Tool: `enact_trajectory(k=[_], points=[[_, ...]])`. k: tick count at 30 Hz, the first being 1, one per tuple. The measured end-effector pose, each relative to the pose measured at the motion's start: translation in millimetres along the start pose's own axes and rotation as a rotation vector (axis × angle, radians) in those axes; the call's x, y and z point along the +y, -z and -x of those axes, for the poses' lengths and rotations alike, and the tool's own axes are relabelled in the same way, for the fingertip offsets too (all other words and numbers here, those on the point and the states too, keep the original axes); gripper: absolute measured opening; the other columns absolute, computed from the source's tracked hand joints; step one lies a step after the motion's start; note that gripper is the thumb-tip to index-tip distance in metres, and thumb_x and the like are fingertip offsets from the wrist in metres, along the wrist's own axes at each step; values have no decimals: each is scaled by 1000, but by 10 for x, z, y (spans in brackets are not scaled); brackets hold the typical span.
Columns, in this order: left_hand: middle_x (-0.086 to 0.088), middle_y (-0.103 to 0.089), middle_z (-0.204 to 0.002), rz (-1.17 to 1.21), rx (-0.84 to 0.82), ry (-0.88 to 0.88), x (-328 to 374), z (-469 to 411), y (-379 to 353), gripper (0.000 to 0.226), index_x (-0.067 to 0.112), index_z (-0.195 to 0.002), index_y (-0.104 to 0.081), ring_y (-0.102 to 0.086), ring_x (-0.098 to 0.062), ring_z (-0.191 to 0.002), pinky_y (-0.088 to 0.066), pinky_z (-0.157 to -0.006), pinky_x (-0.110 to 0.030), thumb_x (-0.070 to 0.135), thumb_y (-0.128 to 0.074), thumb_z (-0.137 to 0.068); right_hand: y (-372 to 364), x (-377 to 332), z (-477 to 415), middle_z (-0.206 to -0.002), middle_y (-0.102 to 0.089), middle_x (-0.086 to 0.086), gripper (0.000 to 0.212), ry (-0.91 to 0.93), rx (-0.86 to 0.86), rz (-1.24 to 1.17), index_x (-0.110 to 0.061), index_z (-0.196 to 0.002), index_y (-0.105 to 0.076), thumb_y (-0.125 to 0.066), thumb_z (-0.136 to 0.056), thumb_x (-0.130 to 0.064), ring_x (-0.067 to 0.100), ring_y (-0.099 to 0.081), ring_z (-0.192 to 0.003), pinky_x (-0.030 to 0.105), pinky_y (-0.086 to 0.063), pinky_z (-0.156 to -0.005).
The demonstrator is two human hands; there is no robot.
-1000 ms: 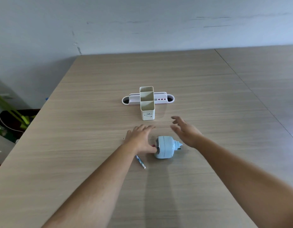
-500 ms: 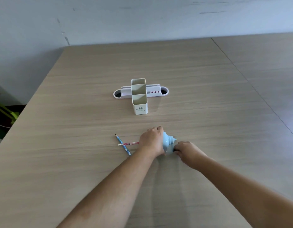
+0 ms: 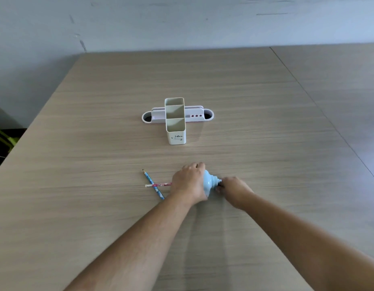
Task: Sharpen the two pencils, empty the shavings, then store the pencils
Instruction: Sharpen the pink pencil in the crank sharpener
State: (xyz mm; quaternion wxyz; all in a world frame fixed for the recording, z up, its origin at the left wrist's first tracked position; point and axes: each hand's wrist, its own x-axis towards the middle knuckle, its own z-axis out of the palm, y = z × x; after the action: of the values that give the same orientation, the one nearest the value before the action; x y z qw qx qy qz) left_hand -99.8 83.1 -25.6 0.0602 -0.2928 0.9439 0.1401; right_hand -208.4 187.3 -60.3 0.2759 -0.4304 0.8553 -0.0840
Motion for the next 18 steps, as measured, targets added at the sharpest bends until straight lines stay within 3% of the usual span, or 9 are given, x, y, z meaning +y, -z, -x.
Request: enact_trajectory(k=[4, 8, 12, 14, 16, 18], points=[[0, -58, -117, -56, -9, -27, 9, -21, 23, 60, 20, -111, -47, -56, -25, -110, -45, -76, -34, 23, -82, -62, 350, -37, 366, -72, -50, -8, 33, 138, -270, 43, -33, -63, -47, -43, -93, -19, 19, -48, -82, 29, -35, -72], [0, -58, -116, -70, -17, -52, 9, 20, 36, 61, 20, -114, -48, -56, -26, -109, -41, -71, -34, 18, -82, -63, 807, -137, 1, -81, -54, -4, 22, 158, -108, 63, -26, -75, -57, -46, -93, -21, 18, -48, -84, 29, -35, -73], [-2, -57, -118, -30, -8, -7, 9, 21, 22, 61, 16, -114, -48, -55, -26, -111, -47, -77, -35, 18, -82, -63, 389, -94, -297, -108, -68, 0, 23, 24, 40, 210, -26, -100, -64, -42, -93, -26, 25, -58, -106, 34, -37, -84], [-1, -57, -120, -17, -7, 20, 21, 16, 15, 62, 16, -114, -48, -54, -25, -112, -47, -79, -35, 18, -83, -63, 125, -64, -123, -111, -68, 2, 24, 45, 13, 282, -24, -104, -62, -41, -93, -24, 25, -58, -109, 33, -37, -85], [-2, -56, -121, -18, -12, 30, 24, 10, 6, 63, 15, -115, -47, -54, -25, -112, -47, -80, -35, 16, -83, -64, 56, -12, 126, -99, -65, -1, 22, 99, -91, 242, -25, -91, -61, -40, -93, -24, 24, -57, -105, 32, -34, -82], [-2, -57, -121, -20, -19, 16, 20, 7, 1, 63, 15, -115, -47, -54, -25, -111, -47, -79, -35, 15, -83, -63, 292, -2, 293, -89, -58, -5, 21, 166, -233, 142, -27, -80, -59, -42, -92, -22, 22, -55, -96, 34, -42, -85]])
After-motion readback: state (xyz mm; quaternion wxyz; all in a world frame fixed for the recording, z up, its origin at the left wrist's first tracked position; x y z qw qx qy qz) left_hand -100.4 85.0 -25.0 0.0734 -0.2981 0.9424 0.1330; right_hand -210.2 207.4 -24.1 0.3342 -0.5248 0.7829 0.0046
